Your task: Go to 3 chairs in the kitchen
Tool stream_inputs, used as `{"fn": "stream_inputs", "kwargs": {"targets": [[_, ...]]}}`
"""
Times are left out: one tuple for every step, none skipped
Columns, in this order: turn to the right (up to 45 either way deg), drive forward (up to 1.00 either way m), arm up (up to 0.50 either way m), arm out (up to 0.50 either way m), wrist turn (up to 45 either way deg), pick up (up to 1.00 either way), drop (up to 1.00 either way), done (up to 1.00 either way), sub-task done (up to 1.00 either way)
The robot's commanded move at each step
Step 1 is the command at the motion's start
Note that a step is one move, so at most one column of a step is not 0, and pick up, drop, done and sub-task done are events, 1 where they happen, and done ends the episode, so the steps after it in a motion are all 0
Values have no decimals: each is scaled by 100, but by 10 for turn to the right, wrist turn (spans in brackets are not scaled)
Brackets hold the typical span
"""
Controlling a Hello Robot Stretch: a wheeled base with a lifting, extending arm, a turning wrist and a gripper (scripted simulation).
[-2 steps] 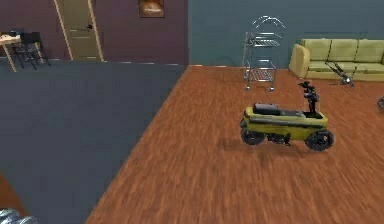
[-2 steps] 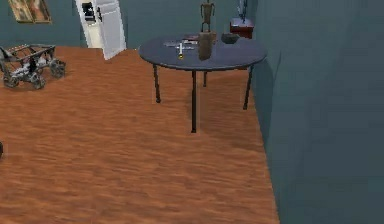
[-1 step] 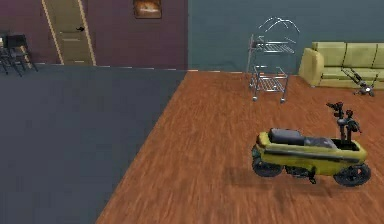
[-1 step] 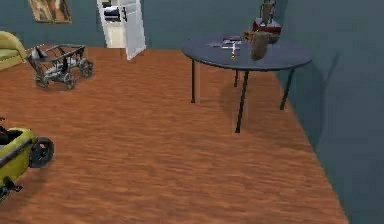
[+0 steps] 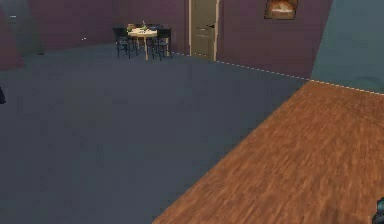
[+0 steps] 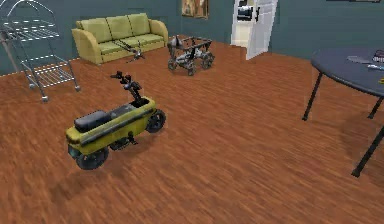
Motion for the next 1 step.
{"fn": "stream_inputs", "kwargs": {"targets": [[0, 30, 0, 0, 0, 0, 0, 0, 0]]}}
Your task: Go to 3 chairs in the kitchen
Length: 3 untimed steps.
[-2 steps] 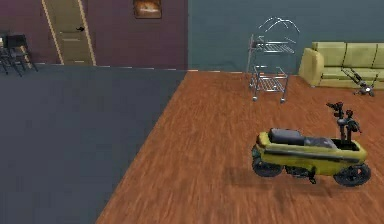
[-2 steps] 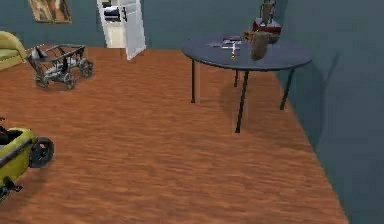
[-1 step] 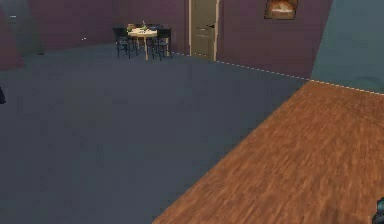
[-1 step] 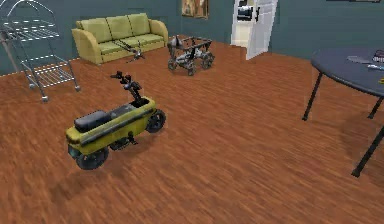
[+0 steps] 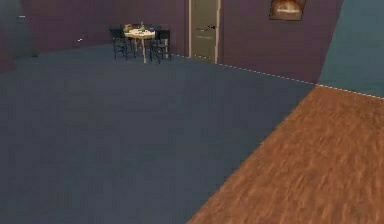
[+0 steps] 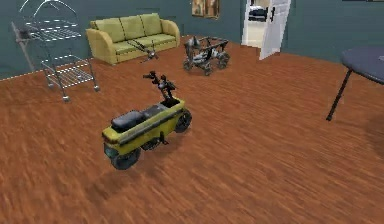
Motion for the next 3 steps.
{"fn": "stream_inputs", "kwargs": {"targets": [[-60, 0, 0, 0, 0, 0, 0, 0, 0], [0, 100, 0, 0, 0, 0, 0, 0, 0], [-30, 0, 0, 0, 0, 0, 0, 0, 0]]}}
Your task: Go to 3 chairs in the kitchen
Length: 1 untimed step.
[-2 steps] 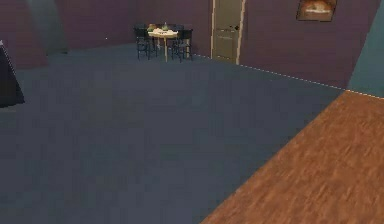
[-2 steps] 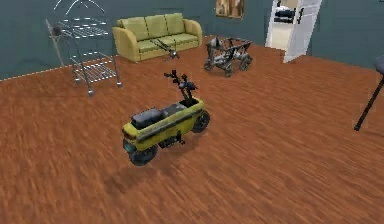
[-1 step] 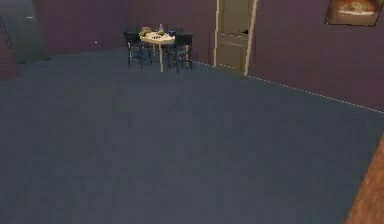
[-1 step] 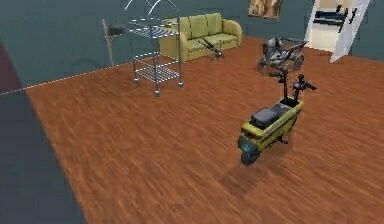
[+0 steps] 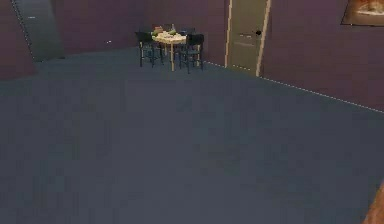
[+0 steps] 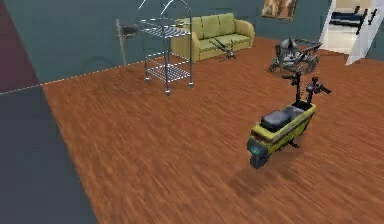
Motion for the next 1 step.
{"fn": "stream_inputs", "kwargs": {"targets": [[0, 100, 0, 0, 0, 0, 0, 0, 0]]}}
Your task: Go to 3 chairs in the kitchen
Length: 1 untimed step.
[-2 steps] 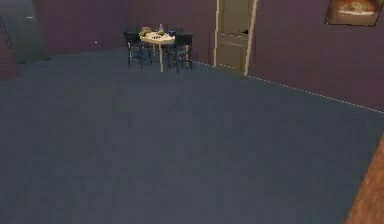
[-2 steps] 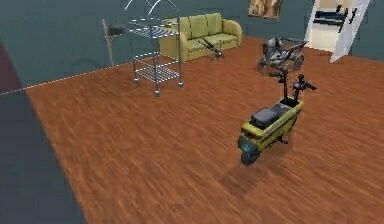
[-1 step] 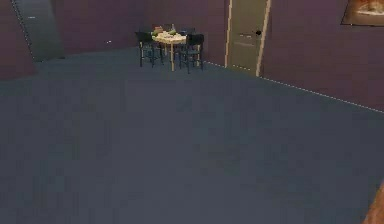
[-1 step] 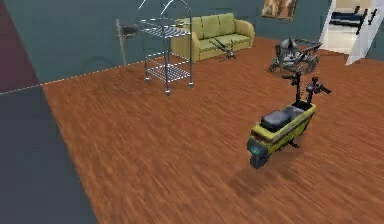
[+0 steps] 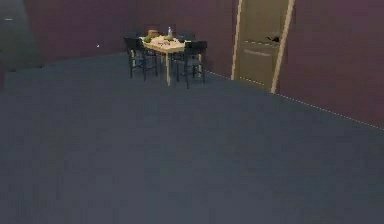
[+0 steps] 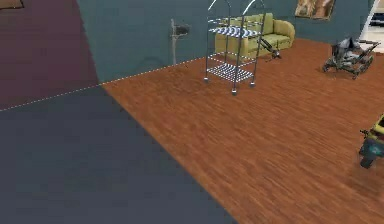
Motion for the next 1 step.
{"fn": "stream_inputs", "kwargs": {"targets": [[0, 100, 0, 0, 0, 0, 0, 0, 0]]}}
